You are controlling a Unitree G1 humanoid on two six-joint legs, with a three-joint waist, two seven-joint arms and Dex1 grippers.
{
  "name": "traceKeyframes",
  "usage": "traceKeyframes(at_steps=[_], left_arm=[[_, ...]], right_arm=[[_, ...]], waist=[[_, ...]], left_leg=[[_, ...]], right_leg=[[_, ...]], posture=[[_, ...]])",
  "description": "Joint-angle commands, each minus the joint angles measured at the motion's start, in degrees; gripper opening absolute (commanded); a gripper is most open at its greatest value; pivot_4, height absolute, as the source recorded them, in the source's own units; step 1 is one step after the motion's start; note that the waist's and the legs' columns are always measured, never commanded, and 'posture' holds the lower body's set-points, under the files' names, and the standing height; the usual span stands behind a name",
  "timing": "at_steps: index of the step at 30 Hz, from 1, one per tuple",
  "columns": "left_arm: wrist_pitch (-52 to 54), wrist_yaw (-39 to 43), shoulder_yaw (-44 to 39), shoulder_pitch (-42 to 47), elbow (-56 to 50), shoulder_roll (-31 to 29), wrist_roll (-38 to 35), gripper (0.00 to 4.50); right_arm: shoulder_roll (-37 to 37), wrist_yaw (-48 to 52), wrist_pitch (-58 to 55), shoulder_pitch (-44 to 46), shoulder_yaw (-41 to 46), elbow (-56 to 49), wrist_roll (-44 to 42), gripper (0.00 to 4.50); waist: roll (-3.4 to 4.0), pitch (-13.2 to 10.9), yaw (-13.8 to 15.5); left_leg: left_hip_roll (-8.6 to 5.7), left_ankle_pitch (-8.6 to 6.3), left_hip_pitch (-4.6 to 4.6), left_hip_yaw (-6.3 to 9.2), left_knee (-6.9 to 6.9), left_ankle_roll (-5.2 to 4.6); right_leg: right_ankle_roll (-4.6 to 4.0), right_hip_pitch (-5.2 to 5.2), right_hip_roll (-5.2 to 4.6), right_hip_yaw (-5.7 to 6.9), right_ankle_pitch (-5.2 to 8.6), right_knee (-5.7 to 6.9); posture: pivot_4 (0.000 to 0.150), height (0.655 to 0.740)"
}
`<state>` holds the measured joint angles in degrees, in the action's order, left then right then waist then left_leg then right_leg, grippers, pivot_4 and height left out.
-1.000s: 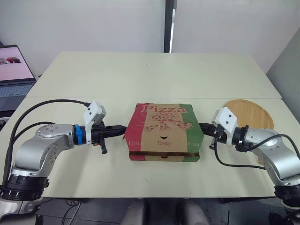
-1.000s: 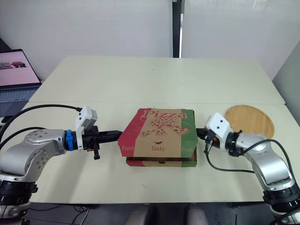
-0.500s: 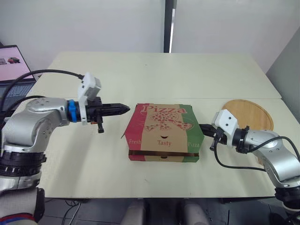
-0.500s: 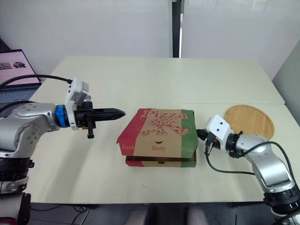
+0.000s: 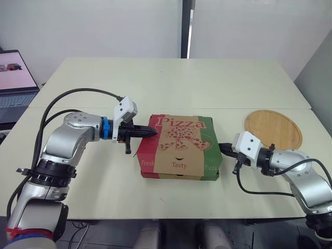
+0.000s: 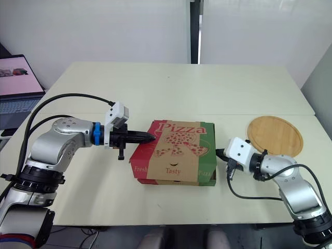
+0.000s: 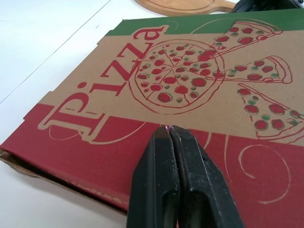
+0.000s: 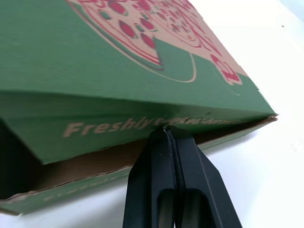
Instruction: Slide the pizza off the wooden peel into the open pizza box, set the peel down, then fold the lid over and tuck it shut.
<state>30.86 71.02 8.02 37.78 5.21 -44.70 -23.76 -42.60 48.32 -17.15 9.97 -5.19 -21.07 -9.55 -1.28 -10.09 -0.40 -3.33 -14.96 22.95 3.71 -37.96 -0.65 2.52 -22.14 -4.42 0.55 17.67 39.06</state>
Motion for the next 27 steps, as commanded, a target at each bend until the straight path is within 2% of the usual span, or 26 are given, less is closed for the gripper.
traceKeyframes(at_steps=[1, 6, 13, 27], left_arm=[[-1.85, 1.09, 0.08, 1.21, 0.65, 0.21, 1.55, 0.02], [-2.91, 1.53, 0.27, 1.0, 1.14, 0.75, 2.82, 0.02], [-3.17, 1.52, -0.26, 1.41, 1.7, 1.65, 3.3, 0.02], [-4.81, 2.55, 0.83, 1.5, 2.84, 2.91, 4.87, 0.02]], right_arm=[[-0.81, 0.54, 1.58, -1.08, 1.12, -2.69, 0.0, 0.0], [-3.26, 1.96, 0.88, -3.66, 3.01, -4.78, -1.11, 0.0], [-8.64, 5.56, -5.87, -4.29, 10.32, -7.01, -7.47, 0.0], [-4.29, 3.45, -8.48, -1.75, 2.76, -9.88, -7.0, 0.0]], waist=[[0.0, 0.0, 0.02], [0.0, 0.0, 0.09], [-0.01, 0.01, 0.17], [-0.01, 0.01, 0.16]], left_leg=[[0.0, 0.0, 0.0, 0.0, 0.0, 0.0], [0.0, 0.0, 0.0, 0.0, -0.02, 0.0], [0.0, -0.01, -0.01, 0.03, -0.06, -0.01], [0.0, 0.0, 0.0, 0.04, -0.07, 0.0]], right_leg=[[0.0, 0.0, 0.0, 0.0, 0.0, 0.0], [0.0, 0.02, 0.0, 0.0, 0.0, 0.0], [0.0, 0.08, 0.0, 0.02, 0.0, -0.01], [0.0, 0.07, -0.01, 0.03, 0.0, 0.0]], posture=[[0.15, 0.7281], [0.15, 0.7281], [0.15, 0.7281], [0.15, 0.7281]])
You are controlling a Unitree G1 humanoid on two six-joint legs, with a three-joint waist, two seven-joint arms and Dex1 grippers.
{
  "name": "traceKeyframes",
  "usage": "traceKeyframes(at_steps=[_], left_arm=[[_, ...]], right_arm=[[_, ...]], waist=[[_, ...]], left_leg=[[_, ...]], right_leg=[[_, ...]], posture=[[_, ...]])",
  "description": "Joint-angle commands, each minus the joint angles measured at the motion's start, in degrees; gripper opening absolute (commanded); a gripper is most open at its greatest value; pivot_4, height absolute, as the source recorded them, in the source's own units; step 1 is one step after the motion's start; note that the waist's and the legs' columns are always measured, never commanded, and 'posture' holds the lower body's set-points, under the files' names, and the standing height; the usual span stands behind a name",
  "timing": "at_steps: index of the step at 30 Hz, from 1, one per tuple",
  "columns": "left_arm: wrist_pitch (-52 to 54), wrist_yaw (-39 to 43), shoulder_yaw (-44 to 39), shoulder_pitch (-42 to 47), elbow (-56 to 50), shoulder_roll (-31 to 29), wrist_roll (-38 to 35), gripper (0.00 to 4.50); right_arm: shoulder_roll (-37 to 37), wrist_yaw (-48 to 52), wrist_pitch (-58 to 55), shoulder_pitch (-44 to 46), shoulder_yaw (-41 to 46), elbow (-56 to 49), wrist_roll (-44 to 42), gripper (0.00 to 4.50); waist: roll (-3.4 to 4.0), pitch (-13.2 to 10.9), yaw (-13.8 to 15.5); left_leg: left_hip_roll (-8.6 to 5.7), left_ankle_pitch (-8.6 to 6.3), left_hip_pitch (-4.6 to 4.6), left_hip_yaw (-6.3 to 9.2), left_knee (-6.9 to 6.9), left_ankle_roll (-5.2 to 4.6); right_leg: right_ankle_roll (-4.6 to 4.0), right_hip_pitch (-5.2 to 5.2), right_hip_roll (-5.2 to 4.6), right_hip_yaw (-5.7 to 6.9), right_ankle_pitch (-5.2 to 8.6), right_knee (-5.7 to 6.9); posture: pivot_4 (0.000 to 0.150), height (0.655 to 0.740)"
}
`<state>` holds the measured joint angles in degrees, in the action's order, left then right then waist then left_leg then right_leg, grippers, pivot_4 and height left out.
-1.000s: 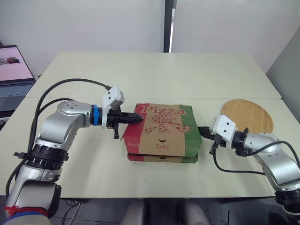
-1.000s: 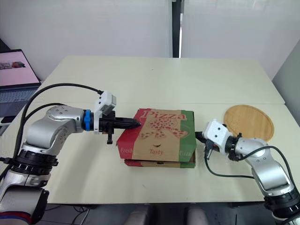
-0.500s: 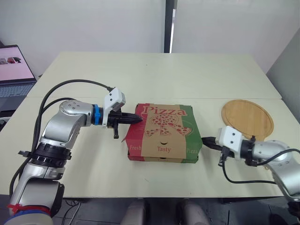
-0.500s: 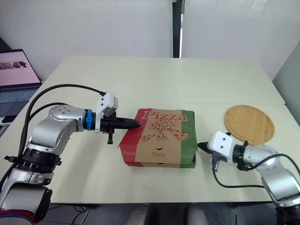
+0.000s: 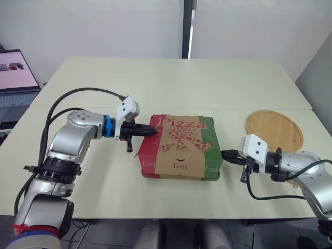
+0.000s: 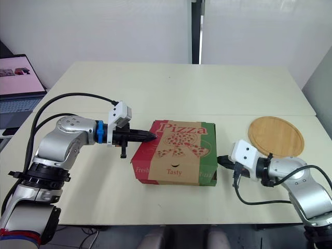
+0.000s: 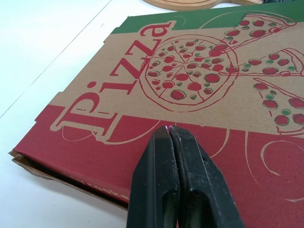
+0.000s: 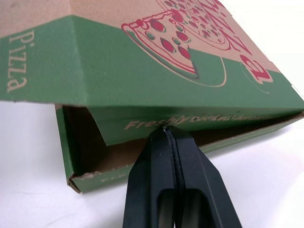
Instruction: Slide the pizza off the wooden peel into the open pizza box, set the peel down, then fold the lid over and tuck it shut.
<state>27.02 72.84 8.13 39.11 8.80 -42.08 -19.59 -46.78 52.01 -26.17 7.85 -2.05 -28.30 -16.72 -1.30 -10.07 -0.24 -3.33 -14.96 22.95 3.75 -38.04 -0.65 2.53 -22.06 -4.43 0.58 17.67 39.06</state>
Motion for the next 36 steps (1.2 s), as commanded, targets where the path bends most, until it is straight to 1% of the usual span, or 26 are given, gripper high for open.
traceKeyframes(at_steps=[1, 5, 10, 15, 19, 22, 25, 27, 29, 36], left_arm=[[-1.11, 0.75, 0.8, 0.02, -0.75, 0.43, 0.93, 0.02], [-1.93, 1.16, 1.29, -0.27, -0.41, 0.72, 2.07, 0.02], [-2.52, 1.17, 1.22, -0.24, 0.16, 1.06, 2.62, 0.02], [-3.29, 1.23, 1.07, -0.5, 0.71, 1.1, 2.99, 0.02], [-3.66, 1.4, 0.97, -0.42, 1.27, 1.25, 3.13, 0.02], [-3.93, 1.35, 0.94, -0.24, 1.68, 1.54, 3.22, 0.02], [-3.8, 1.34, 0.73, 0.13, 1.98, 1.93, 3.18, 0.02], [-3.83, 1.37, 0.54, 0.35, 2.19, 2.05, 3.26, 0.02], [-3.86, 1.32, 0.35, 0.43, 2.16, 2.09, 3.3, 0.02], [-3.93, 0.83, -0.04, -0.22, 1.24, 2.24, 3.03, 0.02]], right_arm=[[-0.41, -0.19, 1.06, 0.06, -0.56, -2.42, 0.86, 0.0], [-1.37, -0.09, 2.62, -1.08, 0.14, -1.64, 2.56, 0.0], [-3.04, -0.23, 1.94, -2.6, 4.22, -0.99, 2.01, 0.0], [-4.47, 0.7, -0.25, -4.39, 10.23, -1.09, -1.5, 0.0], [-4.42, 0.19, -4.34, -1.74, 14.16, -1.71, -6.33, 0.0], [-3.57, -0.24, -6.75, 0.84, 13.08, -3.86, -9.11, 0.0], [-0.78, -1.2, -8.3, 4.3, 5.84, -6.6, -9.44, 0.0], [1.04, -1.84, -8.24, 6.31, 1.93, -6.58, -8.21, 0.0], [1.75, -1.97, -7.63, 7.37, -0.17, -6.09, -7.25, 0.0], [1.87, -0.77, -7.93, 8.16, 1.32, -6.67, -10.03, 0.0]], waist=[[0.0, 0.0, -0.01], [0.0, 0.0, -0.01], [0.0, 0.0, 0.01], [0.0, 0.0, 0.01], [0.0, 0.0, -0.06], [0.0, 0.0, -0.06], [-0.03, 0.03, -0.14], [-0.03, 0.03, -0.11], [-0.03, 0.03, -0.08], [-0.03, 0.03, 0.0]], left_leg=[[0.0, 0.0, 0.0, 0.0, 0.0, 0.0], [0.0, 0.0, 0.0, 0.0, 0.0, 0.0], [-0.01, 0.0, 0.0, 0.0, 0.0, 0.0], [0.0, 0.0, -0.01, 0.0, 0.0, -0.01], [0.01, 0.0, -0.03, -0.01, 0.0, -0.01], [0.01, 0.0, -0.03, -0.01, -0.01, -0.02], [0.02, 0.0, -0.03, 0.01, -0.01, -0.01], [0.02, 0.0, -0.03, 0.01, -0.01, -0.01], [0.01, 0.0, -0.02, 0.02, -0.02, -0.01], [-0.02, 0.0, -0.02, 0.03, -0.03, -0.01]], right_leg=[[0.0, 0.0, 0.0, 0.0, 0.0, 0.0], [0.0, 0.0, 0.0, 0.0, 0.0, 0.0], [0.0, 0.01, 0.0, 0.0, 0.0, 0.0], [0.0, 0.02, 0.0, 0.01, 0.0, 0.01], [0.0, 0.03, 0.0, -0.01, 0.0, 0.01], [0.0, 0.04, 0.0, 0.0, 0.0, 0.01], [0.0, 0.04, 0.0, 0.01, 0.0, 0.01], [0.0, 0.04, 0.01, 0.0, 0.0, 0.01], [0.0, 0.03, 0.01, 0.01, 0.0, 0.01], [0.01, 0.03, -0.01, 0.02, 0.0, 0.01]], posture=[[0.15, 0.7281], [0.15, 0.7281], [0.15, 0.7281], [0.15, 0.7281], [0.15, 0.7281], [0.15, 0.7281], [0.15, 0.7281], [0.15, 0.7281], [0.15, 0.7281], [0.15, 0.7281]])
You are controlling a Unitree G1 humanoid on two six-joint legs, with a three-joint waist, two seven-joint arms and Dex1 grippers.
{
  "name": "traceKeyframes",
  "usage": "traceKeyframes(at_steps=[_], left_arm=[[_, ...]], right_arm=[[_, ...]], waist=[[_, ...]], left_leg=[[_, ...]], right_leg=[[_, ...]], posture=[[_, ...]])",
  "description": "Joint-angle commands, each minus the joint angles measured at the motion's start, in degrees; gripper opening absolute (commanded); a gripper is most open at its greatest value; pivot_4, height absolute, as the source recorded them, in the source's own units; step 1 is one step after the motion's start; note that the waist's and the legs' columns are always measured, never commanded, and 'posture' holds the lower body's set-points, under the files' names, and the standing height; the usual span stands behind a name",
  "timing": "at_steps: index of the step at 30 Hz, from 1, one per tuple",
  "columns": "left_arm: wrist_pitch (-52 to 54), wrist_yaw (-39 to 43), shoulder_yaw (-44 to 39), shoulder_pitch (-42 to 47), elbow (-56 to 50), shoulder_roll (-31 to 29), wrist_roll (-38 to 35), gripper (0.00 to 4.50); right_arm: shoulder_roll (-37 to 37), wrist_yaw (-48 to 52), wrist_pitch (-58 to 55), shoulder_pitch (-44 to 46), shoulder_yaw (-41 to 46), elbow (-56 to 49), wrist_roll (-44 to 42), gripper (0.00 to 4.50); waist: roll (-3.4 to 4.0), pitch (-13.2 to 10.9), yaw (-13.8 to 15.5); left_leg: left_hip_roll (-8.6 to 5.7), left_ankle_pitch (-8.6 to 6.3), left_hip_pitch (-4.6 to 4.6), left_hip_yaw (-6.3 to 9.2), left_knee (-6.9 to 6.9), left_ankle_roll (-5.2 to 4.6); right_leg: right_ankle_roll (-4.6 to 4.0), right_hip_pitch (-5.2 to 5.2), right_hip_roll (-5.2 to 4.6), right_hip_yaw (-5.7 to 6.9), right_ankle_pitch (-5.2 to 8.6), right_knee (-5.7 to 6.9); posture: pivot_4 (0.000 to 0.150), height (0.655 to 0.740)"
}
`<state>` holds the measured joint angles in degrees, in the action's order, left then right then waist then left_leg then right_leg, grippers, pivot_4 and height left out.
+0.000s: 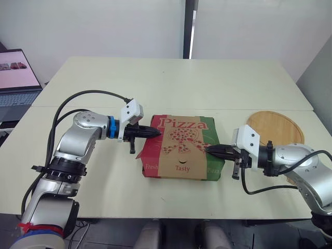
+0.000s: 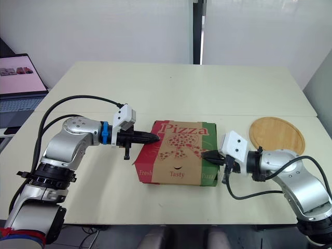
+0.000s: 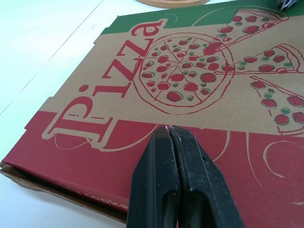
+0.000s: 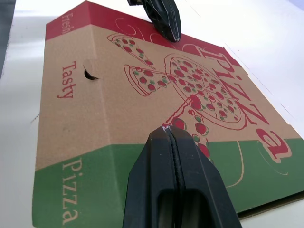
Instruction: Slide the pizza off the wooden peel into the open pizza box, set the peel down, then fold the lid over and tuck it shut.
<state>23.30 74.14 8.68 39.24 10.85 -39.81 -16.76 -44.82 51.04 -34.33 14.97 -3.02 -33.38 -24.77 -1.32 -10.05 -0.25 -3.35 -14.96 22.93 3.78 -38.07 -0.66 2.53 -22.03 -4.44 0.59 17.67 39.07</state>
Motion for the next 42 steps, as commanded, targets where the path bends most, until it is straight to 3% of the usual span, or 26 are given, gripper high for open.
traceKeyframes(at_steps=[1, 10, 15, 19, 29, 42], left_arm=[[-0.03, -0.61, -0.76, -0.28, -0.85, 0.1, -0.02, 0.02], [4.64, -1.55, -4.97, 0.1, -3.95, -1.18, -4.73, 0.02], [7.43, 4.43, -7.57, -4.33, -7.36, -11.69, -5.93, 0.02], [6.75, 7.34, -6.0, -9.27, -11.02, -15.94, -5.37, 0.02], [4.5, 1.95, -2.42, -9.93, -12.45, -9.18, -2.73, 0.02], [6.74, 2.09, -4.08, -9.22, -12.38, -9.9, -3.64, 0.02]], right_arm=[[0.04, 0.06, 0.04, 1.22, 2.14, -1.82, -2.26, 0.0], [0.02, -0.83, 3.74, 1.75, -4.78, 1.15, 4.58, 0.0], [-0.33, 0.17, 5.18, 1.57, -4.84, 1.96, 5.13, 0.0], [-0.24, 0.79, 5.78, 1.52, -4.65, 2.43, 5.22, 0.0], [0.37, 1.9, 6.94, 2.6, -6.37, 3.05, 6.53, 0.0], [1.13, 1.38, 7.19, 4.76, -8.61, 4.0, 9.5, 0.0]], waist=[[0.0, 0.0, 0.0], [0.0, 0.0, -0.03], [0.01, 0.0, -1.1], [0.02, 0.0, -1.19], [0.0, 0.0, 0.05], [0.0, 0.0, 0.08]], left_leg=[[0.0, 0.0, 0.0, 0.0, 0.0, 0.0], [0.0, 0.0, 0.0, 0.01, 0.0, 0.0], [0.05, 0.0, 0.0, 0.01, 0.07, 0.01], [0.03, 0.0, -0.03, 0.02, 0.1, 0.0], [0.02, -0.01, 0.0, 0.02, 0.04, -0.01], [0.02, -0.01, 0.01, 0.03, 0.03, -0.01]], right_leg=[[0.0, 0.0, 0.0, 0.0, 0.0, 0.0], [0.0, -0.02, 0.01, 0.0, 0.0, 0.01], [0.0, -0.07, 0.03, -0.01, 0.0, 0.03], [0.0, -0.03, 0.0, -0.02, 0.0, 0.01], [0.0, -0.01, -0.01, -0.01, 0.0, -0.01], [0.0, -0.01, 0.0, 0.0, 0.0, -0.01]], posture=[[0.15, 0.7281], [0.15, 0.7281], [0.15, 0.7281], [0.15, 0.7281], [0.15, 0.7281], [0.15, 0.7281]])
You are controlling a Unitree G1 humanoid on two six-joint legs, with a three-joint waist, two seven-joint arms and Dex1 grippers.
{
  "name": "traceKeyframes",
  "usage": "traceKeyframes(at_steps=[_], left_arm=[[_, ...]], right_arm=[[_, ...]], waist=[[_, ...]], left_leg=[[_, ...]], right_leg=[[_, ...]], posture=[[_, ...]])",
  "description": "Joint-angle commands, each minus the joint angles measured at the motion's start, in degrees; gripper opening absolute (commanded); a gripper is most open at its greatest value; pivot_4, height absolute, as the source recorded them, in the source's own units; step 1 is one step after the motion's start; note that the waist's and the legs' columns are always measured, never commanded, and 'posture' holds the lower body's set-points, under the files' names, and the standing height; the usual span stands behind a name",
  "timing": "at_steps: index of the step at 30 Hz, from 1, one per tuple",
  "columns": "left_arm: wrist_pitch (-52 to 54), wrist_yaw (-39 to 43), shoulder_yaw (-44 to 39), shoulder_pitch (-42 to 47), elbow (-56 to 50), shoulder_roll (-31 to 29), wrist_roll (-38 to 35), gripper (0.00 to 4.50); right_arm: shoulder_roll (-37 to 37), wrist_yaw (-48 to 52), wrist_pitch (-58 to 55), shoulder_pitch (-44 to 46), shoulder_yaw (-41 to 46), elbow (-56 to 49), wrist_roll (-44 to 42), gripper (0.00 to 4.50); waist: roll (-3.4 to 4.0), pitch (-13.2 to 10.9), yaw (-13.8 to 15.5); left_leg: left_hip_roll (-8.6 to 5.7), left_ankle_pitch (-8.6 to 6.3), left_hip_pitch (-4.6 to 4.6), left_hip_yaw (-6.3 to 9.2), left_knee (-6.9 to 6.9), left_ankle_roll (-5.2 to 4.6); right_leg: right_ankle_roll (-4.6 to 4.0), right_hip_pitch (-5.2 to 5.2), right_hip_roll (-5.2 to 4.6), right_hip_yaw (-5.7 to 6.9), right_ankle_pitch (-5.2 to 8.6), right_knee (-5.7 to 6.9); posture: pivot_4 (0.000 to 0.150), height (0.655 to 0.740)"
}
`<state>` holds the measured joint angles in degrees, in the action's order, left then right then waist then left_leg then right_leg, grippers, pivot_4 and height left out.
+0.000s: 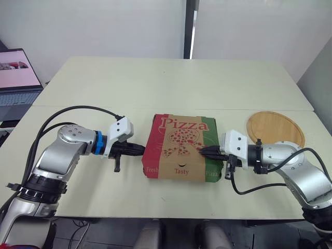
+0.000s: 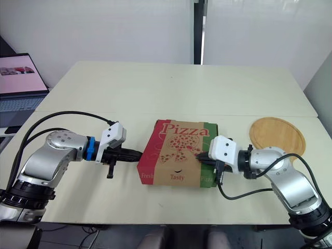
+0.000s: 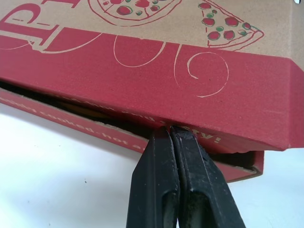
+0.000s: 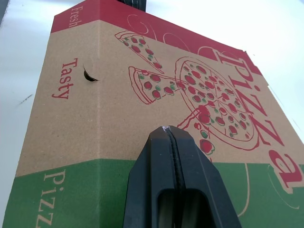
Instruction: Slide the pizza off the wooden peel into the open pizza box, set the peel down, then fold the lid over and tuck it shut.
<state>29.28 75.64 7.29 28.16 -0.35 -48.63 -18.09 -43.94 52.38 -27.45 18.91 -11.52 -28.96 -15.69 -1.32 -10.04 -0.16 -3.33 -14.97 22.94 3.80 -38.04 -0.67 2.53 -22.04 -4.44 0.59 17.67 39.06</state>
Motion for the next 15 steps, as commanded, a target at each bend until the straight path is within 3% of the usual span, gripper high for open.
traceKeyframes(at_steps=[1, 5, 15], left_arm=[[1.3, 0.95, -3.32, 2.53, -0.99, -1.33, -2.85, 0.02], [7.55, 2.6, -5.13, 9.36, -0.59, -1.57, -7.52, 0.02], [5.23, 3.76, -0.47, 14.0, 2.82, 0.54, -4.85, 0.02]], right_arm=[[0.35, 0.08, 0.22, 0.98, 0.01, -0.44, 0.37, 0.0], [0.49, 0.28, 0.25, 1.16, 0.25, -0.11, 0.48, 0.0], [0.76, 0.05, 0.33, 1.16, 0.19, 0.05, 1.28, 0.0]], waist=[[0.0, 0.0, 0.0], [-0.02, -0.01, 0.12], [-0.02, 0.0, -0.46]], left_leg=[[0.0, 0.0, 0.0, 0.0, 0.0, 0.0], [0.0, 0.0, 0.03, 0.06, -0.03, 0.0], [0.02, 0.02, 0.01, 0.02, 0.0, 0.03]], right_leg=[[0.0, 0.0, 0.0, 0.0, 0.0, 0.0], [0.0, -0.01, 0.02, 0.06, 0.0, 0.0], [0.0, -0.02, 0.06, 0.01, 0.0, 0.04]], posture=[[0.15, 0.7281], [0.15, 0.7281], [0.15, 0.7281]])
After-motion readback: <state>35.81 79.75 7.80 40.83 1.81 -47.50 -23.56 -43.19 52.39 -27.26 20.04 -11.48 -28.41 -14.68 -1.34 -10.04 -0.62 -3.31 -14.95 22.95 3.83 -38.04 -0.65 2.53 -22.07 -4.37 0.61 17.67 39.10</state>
